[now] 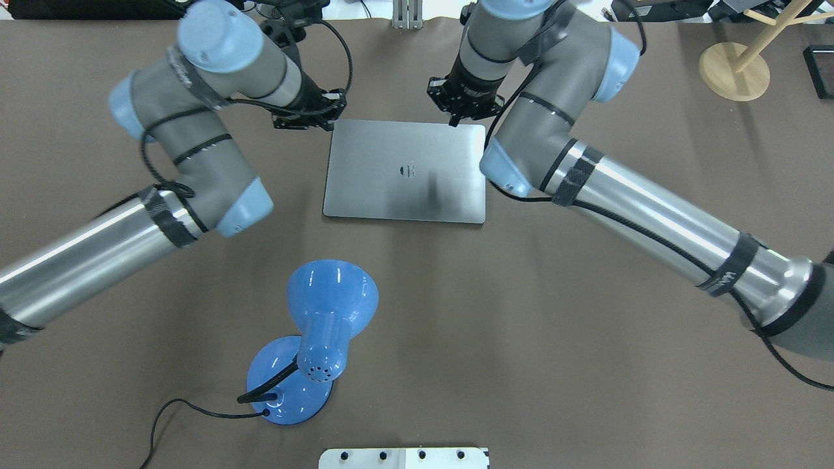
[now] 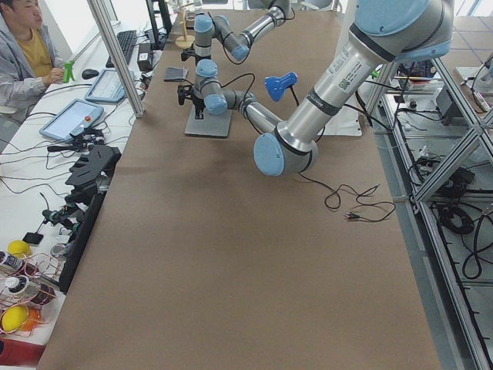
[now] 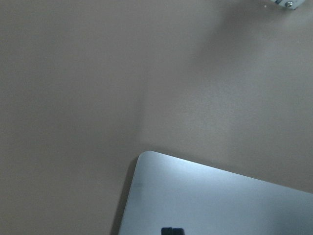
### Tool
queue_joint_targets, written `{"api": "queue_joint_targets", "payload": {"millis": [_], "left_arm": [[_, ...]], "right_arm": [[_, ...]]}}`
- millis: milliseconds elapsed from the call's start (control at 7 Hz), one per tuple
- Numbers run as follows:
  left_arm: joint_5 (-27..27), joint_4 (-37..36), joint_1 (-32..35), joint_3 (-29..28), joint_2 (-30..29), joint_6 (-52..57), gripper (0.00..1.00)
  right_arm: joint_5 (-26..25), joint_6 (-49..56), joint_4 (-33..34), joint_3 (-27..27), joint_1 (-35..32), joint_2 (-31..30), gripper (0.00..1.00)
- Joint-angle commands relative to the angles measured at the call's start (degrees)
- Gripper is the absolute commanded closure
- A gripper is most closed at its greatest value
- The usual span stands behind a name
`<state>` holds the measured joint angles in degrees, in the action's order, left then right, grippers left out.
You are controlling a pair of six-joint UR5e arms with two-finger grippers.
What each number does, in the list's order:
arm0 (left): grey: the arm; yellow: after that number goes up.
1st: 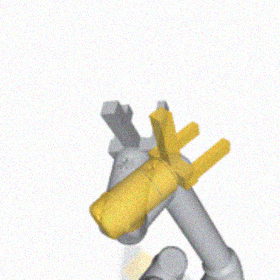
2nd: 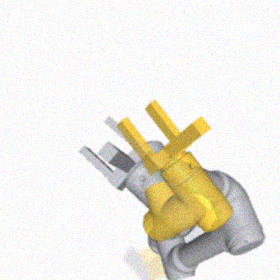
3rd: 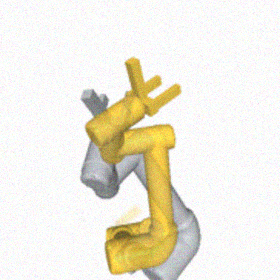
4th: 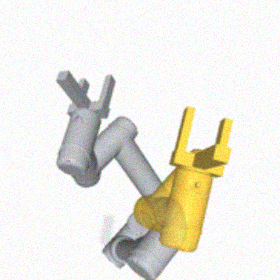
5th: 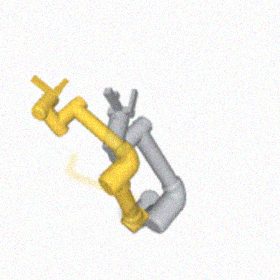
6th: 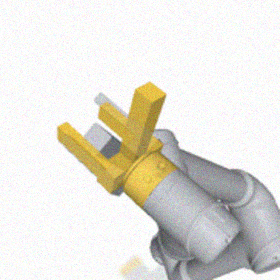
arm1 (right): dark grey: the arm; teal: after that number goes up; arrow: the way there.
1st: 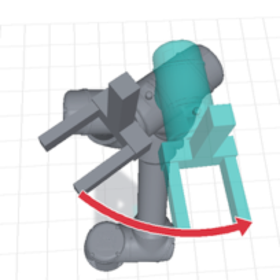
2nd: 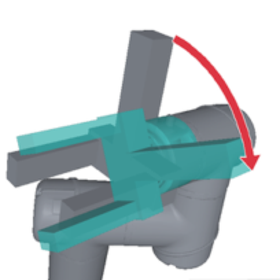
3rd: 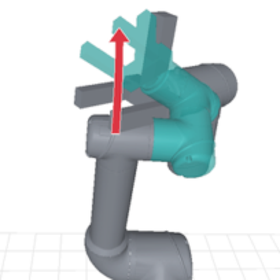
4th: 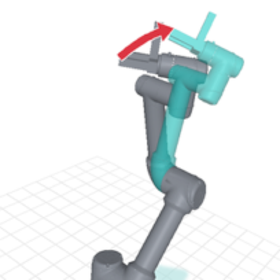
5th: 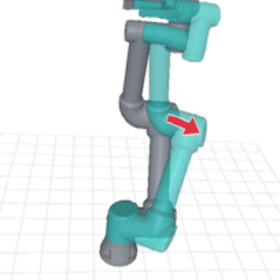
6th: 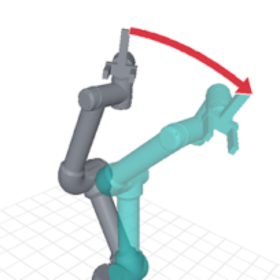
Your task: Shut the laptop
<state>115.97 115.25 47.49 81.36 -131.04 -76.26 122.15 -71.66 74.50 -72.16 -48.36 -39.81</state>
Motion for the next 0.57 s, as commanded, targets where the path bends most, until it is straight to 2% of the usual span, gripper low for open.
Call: {"api": "queue_joint_targets", "payload": {"millis": [0,143,286,429], "left_arm": [[10.4,-9.3,9.08,24.25,16.69,5.02,1.0],[11.54,-10.56,10.59,33.68,28.36,13.34,0.8],[14.86,-10.66,15.92,37.17,35.44,20.64,0.52],[19.16,-10.57,24.41,38.6,43.25,31.94,0.5]], "right_arm": [[8.42,5.96,6.06,-19.16,-9.51,-13.9,1.0],[11.68,15.49,10.96,-25.69,-15.57,-20.07,1.0],[12.14,26.47,15.54,-32.11,-19.89,-27.53,0.65],[11.89,36.15,20.63,-37.48,-24.54,-34.74,0.01]]}}
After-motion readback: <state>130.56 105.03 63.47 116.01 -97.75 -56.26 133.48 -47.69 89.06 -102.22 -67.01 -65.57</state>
